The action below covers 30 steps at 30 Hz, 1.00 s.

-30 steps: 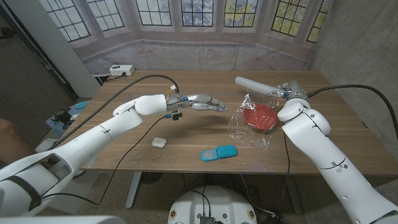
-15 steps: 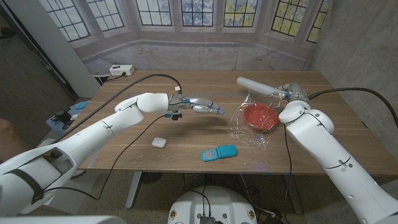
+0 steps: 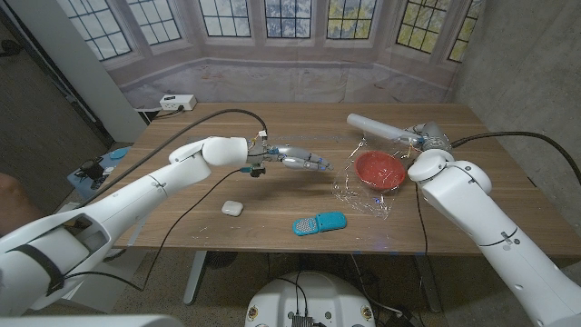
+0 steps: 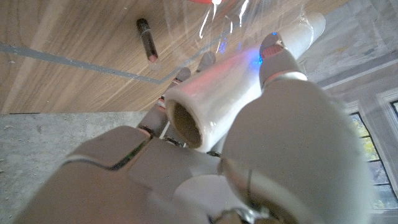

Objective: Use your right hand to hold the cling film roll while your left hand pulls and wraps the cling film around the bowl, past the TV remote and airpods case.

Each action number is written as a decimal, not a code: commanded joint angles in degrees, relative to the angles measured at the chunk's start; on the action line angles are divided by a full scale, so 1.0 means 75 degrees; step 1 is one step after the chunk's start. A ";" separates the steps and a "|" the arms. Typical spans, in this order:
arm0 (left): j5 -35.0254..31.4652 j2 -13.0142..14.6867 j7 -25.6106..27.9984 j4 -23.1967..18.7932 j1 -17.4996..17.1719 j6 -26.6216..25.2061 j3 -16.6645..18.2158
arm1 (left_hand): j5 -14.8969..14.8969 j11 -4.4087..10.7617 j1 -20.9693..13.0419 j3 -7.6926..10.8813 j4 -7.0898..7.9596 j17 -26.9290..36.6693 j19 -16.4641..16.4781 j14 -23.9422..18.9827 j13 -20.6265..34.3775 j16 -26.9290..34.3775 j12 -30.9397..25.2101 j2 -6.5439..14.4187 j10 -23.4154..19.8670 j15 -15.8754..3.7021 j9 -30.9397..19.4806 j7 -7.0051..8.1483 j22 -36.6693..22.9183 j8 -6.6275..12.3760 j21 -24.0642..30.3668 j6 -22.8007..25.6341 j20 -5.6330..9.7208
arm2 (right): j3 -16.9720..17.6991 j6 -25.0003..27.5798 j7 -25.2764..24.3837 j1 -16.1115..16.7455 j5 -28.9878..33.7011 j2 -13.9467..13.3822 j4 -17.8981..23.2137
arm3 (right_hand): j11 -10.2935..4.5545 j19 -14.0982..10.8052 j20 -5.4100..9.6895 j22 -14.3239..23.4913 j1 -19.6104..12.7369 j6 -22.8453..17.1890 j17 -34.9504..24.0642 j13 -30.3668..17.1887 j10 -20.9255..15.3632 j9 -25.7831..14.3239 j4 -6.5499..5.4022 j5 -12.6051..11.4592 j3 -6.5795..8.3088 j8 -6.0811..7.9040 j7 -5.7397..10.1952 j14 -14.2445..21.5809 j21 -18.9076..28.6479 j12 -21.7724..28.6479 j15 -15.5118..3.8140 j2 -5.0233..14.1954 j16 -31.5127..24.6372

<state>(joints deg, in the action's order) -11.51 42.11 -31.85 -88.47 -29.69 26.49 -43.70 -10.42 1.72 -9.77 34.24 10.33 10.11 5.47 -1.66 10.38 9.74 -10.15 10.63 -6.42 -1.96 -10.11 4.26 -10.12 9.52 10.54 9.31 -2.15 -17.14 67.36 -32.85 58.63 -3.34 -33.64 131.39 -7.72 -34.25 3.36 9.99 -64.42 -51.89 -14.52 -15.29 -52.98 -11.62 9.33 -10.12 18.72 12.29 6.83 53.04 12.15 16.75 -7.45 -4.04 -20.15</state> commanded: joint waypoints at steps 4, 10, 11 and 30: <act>-0.0325 -0.0095 -0.0414 -0.0012 0.0197 -0.0248 -0.0273 | -0.0045 0.0063 0.0696 0.0137 0.0105 0.0037 -0.0751 0.0822 -0.0018 0.0018 -0.0008 0.0042 0.0771 -0.0011 0.0005 0.0221 -0.0016 -0.0025 -0.0015 -0.1170 0.0035 | 0.0116 -0.0267 -0.0460 0.0133 -0.0608 -0.0221 -0.0014 | 0.0003 -0.0076 0.0120 0.0024 -0.0311 -0.0468 -0.0011 -0.0018 -0.0058 -0.0063 -0.0003 -0.0057 -0.0013 0.0032 0.0063 0.0074 0.0007 0.0033 -0.0717 0.0776 -0.0036; -0.0423 -0.0136 -0.0475 0.0045 0.0266 -0.0154 -0.0364 | -0.0038 0.0089 0.0886 0.0144 0.0132 0.0046 -0.0972 0.1005 -0.0021 0.0020 0.0008 0.0051 0.1010 -0.0006 0.0005 0.0193 -0.0019 0.0008 -0.0033 -0.1354 -0.0009 | 0.0189 -0.0377 -0.0588 0.0228 -0.0759 -0.0276 0.0018 | 0.0003 -0.0076 0.0126 0.0024 -0.0305 -0.0456 -0.0015 -0.0021 -0.0056 -0.0065 -0.0010 -0.0055 -0.0027 0.0024 0.0052 0.0084 0.0005 0.0030 -0.0710 0.0778 -0.0043; -0.0454 -0.0138 -0.0481 0.0042 0.0276 -0.0144 -0.0377 | -0.0037 0.0095 0.0903 0.0143 0.0135 0.0047 -0.0977 0.1007 -0.0021 0.0025 0.0000 0.0051 0.1005 0.0002 0.0005 0.0194 -0.0019 0.0014 -0.0029 -0.1354 -0.0006 | 0.0198 -0.0391 -0.0609 0.0241 -0.0779 -0.0287 0.0024 | 0.0004 -0.0079 0.0125 0.0024 -0.0306 -0.0459 -0.0013 -0.0021 -0.0058 -0.0065 -0.0011 -0.0055 -0.0028 0.0025 0.0051 0.0081 0.0006 0.0030 -0.0709 0.0779 -0.0040; -0.0681 -0.0299 -0.0484 0.0327 0.0476 -0.0001 -0.0510 | -0.0024 0.0092 0.1129 0.0120 0.0166 0.0056 -0.1183 0.1049 -0.0023 0.0066 -0.0054 0.0058 0.1018 -0.0018 0.0004 0.0128 -0.0028 0.0068 -0.0028 -0.1340 0.0061 | 0.0260 -0.0583 -0.0832 0.0235 -0.1134 -0.0390 -0.0063 | 0.0001 -0.0115 0.0133 0.0024 -0.0317 -0.0460 -0.0008 -0.0031 -0.0055 -0.0070 -0.0012 -0.0057 -0.0054 0.0016 0.0058 0.0091 0.0014 0.0024 -0.0713 0.0788 -0.0038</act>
<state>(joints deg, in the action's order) -15.67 40.63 -35.38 -87.56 -27.07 25.69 -46.87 -10.41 2.46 -2.10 34.91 11.24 10.28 -2.89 5.66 10.13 9.98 -10.15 11.00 0.84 -2.36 -10.12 5.43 -10.13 9.75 10.54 -0.53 -1.64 -15.46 63.78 -38.12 60.52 -10.24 -36.09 131.47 -7.70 -34.65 2.96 9.99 -64.34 -51.90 -14.36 -15.33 -52.95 -11.63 9.25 -10.08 18.31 12.10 6.82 53.04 12.14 16.56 -7.45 -3.97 -20.15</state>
